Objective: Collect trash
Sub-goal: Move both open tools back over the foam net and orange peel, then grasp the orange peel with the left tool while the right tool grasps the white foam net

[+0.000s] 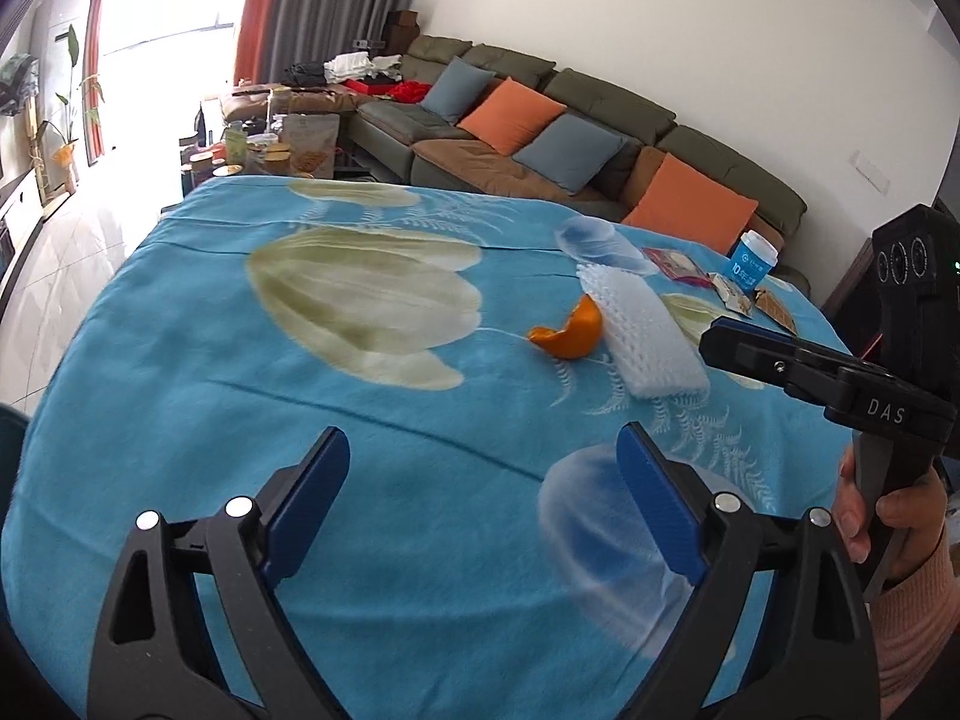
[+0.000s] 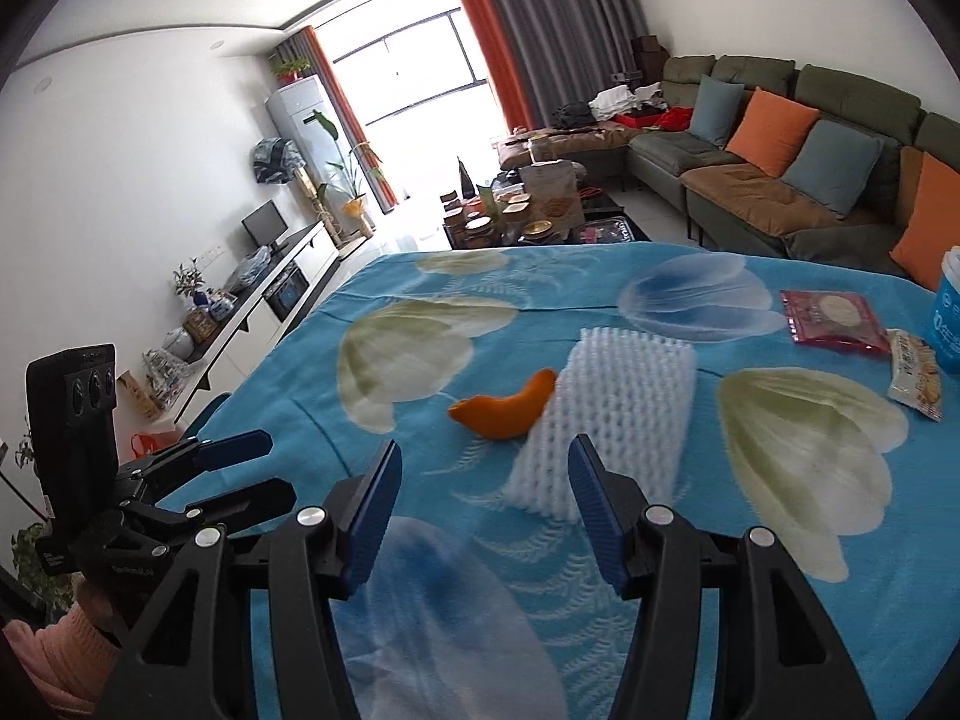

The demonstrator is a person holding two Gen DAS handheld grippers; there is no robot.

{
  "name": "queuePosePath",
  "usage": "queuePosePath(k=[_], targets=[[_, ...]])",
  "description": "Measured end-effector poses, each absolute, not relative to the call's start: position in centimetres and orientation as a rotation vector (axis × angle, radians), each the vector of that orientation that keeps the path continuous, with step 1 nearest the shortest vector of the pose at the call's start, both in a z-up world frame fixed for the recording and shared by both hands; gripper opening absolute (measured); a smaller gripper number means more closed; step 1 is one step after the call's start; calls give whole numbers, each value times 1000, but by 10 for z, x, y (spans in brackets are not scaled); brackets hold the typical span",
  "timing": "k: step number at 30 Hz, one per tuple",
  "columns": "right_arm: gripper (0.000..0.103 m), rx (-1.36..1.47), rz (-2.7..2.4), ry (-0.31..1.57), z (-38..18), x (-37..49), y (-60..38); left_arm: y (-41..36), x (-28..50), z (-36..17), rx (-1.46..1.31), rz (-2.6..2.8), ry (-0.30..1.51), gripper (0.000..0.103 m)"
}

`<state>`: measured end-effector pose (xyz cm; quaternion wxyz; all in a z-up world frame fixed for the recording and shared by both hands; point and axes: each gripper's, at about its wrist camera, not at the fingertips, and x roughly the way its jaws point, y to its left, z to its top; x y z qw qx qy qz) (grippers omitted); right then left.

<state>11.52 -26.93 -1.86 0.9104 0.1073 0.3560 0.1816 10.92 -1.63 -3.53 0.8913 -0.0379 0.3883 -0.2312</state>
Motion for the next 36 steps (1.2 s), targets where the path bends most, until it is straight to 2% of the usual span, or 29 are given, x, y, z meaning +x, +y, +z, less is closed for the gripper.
queuePosePath(k=[6,14,23,30,34,36], targets=[[55,254,324,750,-28,125,-297,-42,132,-40,-86,-515,869,79],[56,320,309,784,-42,138,-316,-72,156,-48,-91,-554,941,76],[56,365,323,803,-51,150,-320,-83,179,-55,-156,-575,994,67],[56,386,348,824,-57,156,-319,-90,186,-60,-188,-604,1014,48],[55,402,357,838,-62,158,-320,-91,186,-62,-196,-607,1021,29],[48,408,352,841,-63,158,-322,-90,186,-63,-198,-604,1021,27]])
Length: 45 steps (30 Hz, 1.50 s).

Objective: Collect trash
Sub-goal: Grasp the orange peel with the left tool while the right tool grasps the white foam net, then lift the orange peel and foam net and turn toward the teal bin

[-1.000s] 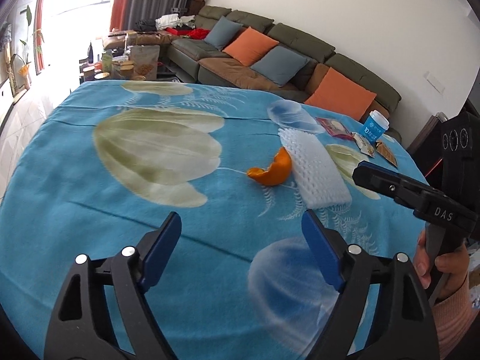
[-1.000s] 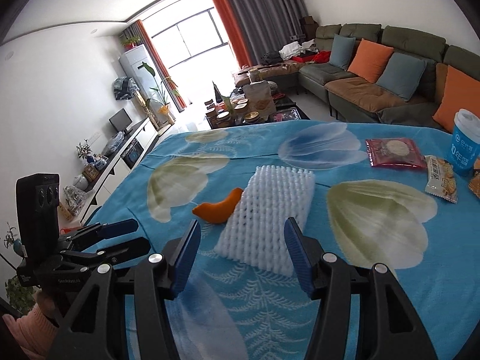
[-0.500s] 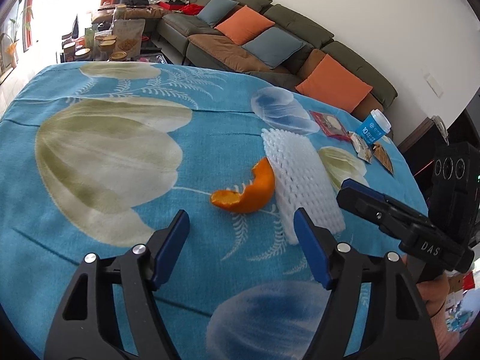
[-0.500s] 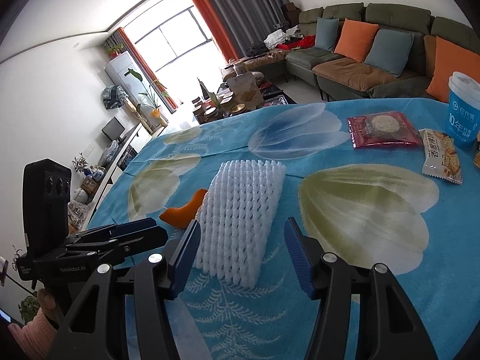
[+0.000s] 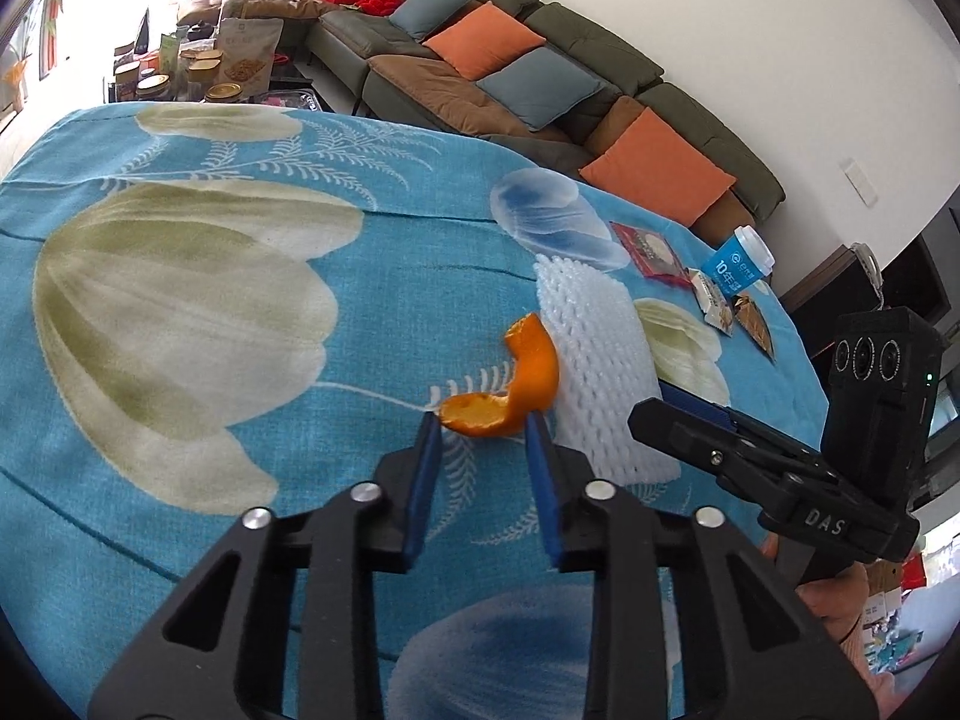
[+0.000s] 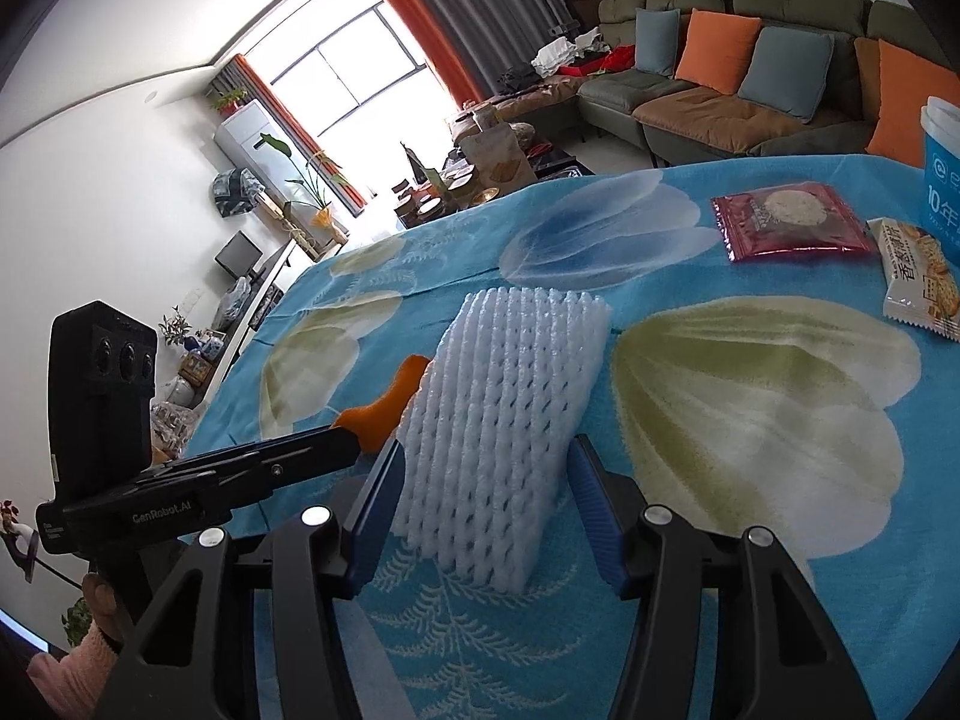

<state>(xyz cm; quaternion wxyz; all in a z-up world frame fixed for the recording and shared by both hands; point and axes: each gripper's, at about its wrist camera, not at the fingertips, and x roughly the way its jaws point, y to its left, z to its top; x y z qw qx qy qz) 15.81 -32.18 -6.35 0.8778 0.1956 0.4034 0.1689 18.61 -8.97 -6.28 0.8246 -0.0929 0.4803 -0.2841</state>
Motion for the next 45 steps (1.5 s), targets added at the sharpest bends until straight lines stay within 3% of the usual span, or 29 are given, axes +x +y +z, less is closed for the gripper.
queuePosePath(k=[4,9,45], targets=[[35,424,358,849,-66,158,-324,-89,184,-62,-197,-607,1014,22],[12,418,360,840,-64,155,-323,-91,179,-59,-170,-602,990,20],[10,412,511,743,-40,110,-274,13,81,-42,-114,-467,854,16]])
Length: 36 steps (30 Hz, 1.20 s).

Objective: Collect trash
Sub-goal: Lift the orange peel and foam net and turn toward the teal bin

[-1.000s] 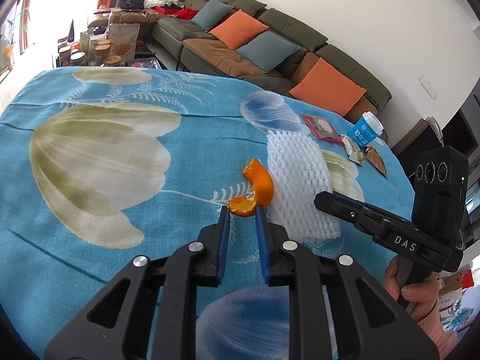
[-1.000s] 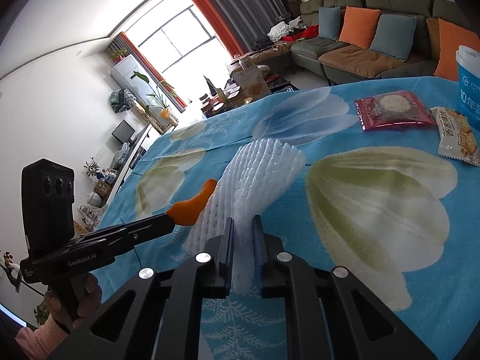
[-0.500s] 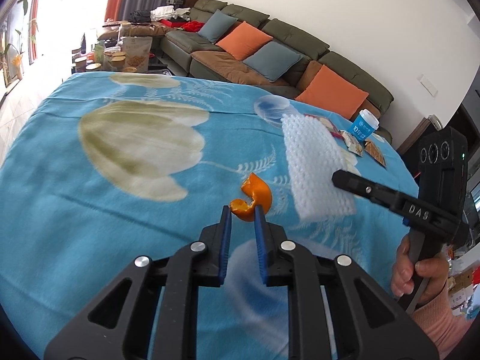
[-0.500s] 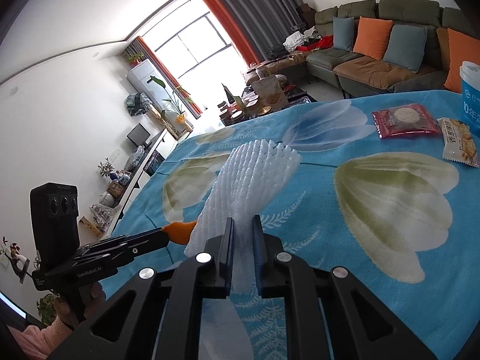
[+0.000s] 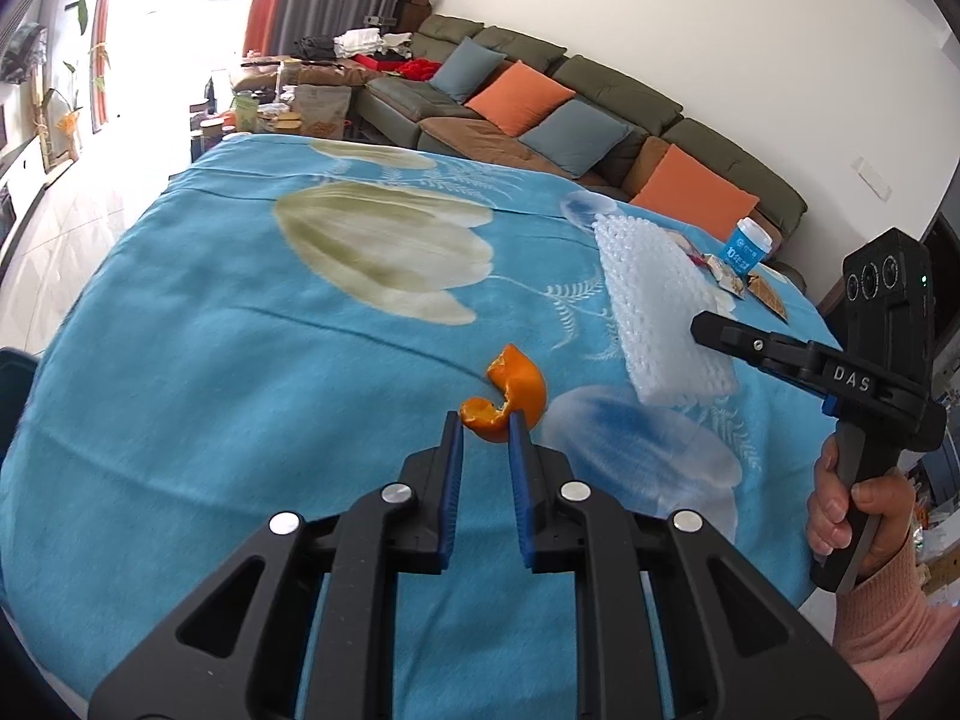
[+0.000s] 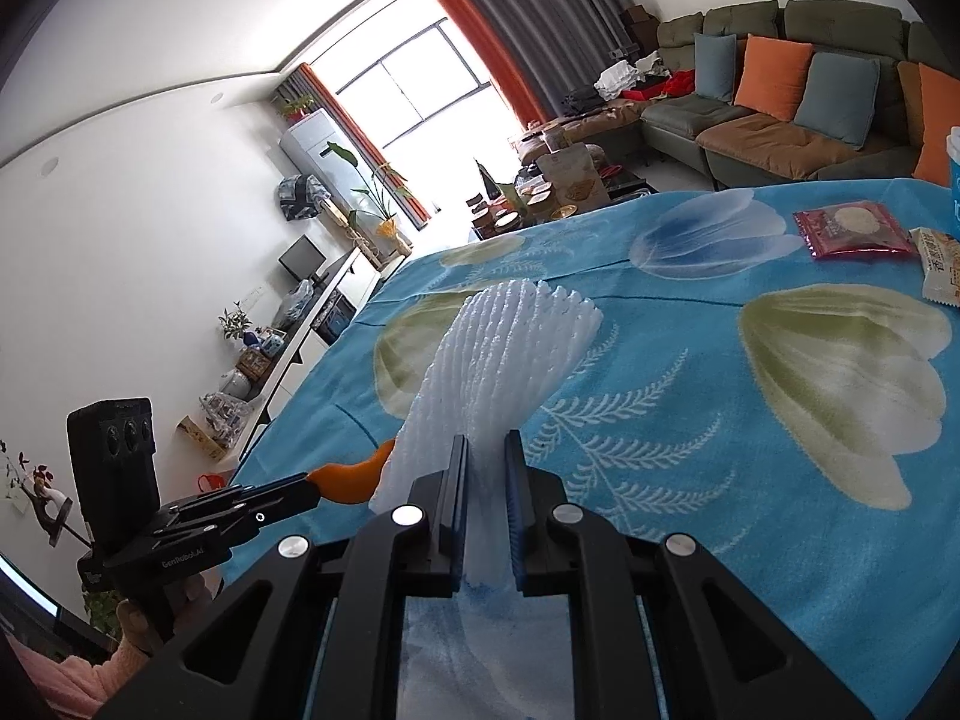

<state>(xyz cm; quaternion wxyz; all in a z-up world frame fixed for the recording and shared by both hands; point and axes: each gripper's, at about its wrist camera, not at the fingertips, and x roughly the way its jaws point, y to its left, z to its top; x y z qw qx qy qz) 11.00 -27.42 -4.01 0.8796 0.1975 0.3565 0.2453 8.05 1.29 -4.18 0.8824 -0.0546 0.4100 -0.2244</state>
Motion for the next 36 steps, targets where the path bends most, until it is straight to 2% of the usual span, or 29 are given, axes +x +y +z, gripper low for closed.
queuePosePath(k=[36], targets=[[10,354,625,751,-41,105,-217,63,29,-19,-122,-391,764,14]])
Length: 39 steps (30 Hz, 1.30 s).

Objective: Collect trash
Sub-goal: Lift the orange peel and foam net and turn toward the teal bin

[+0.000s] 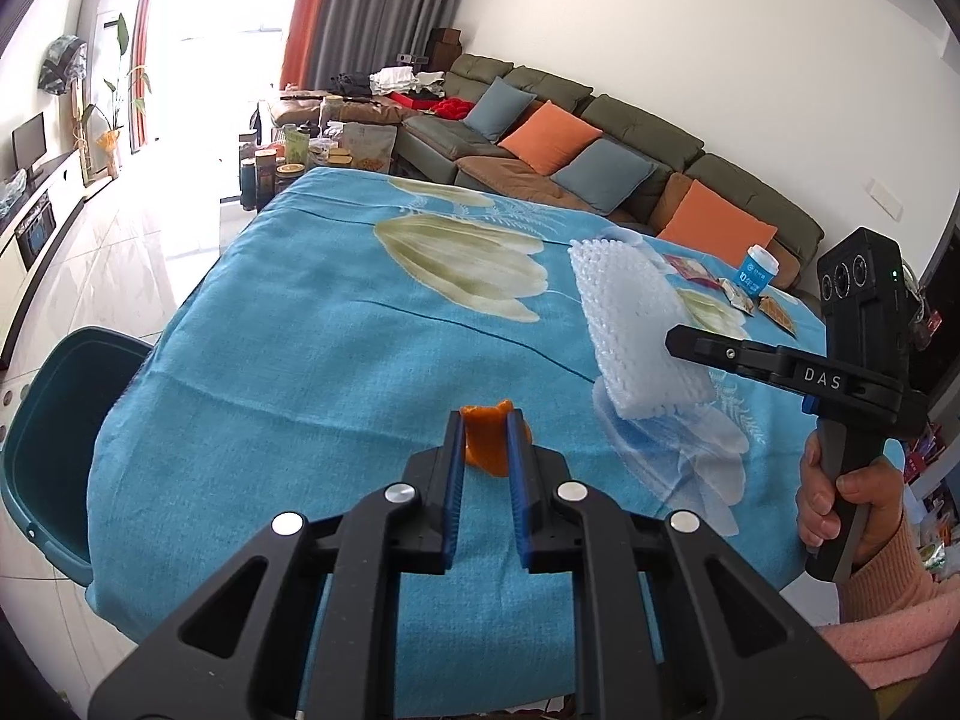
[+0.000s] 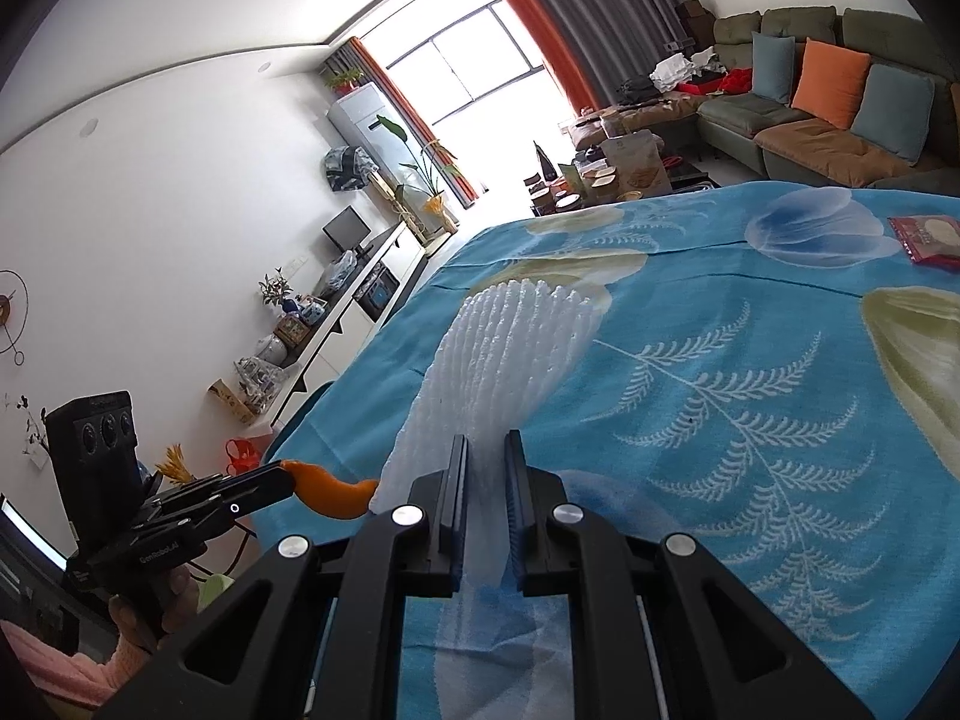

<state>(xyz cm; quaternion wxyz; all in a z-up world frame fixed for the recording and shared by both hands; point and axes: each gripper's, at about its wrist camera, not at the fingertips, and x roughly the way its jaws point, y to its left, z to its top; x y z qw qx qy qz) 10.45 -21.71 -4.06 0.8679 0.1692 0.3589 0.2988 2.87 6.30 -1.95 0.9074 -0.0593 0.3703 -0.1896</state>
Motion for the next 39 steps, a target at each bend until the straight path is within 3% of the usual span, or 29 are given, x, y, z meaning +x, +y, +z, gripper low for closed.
queuePosePath(k=[7,14,19,39], targets=[[10,352,625,763,-44,105,-214,56,34,-25,-103,-415,786,15],[11,352,629,774,-46,104,-212,50,38,-34,-105,-444,812,27],[11,356,632,778,-47,106,-212,47,37,-36,-120,-479,812,16],[11,340,670,742,-36,101,-204,62,20,-10,-119,-443,743,14]])
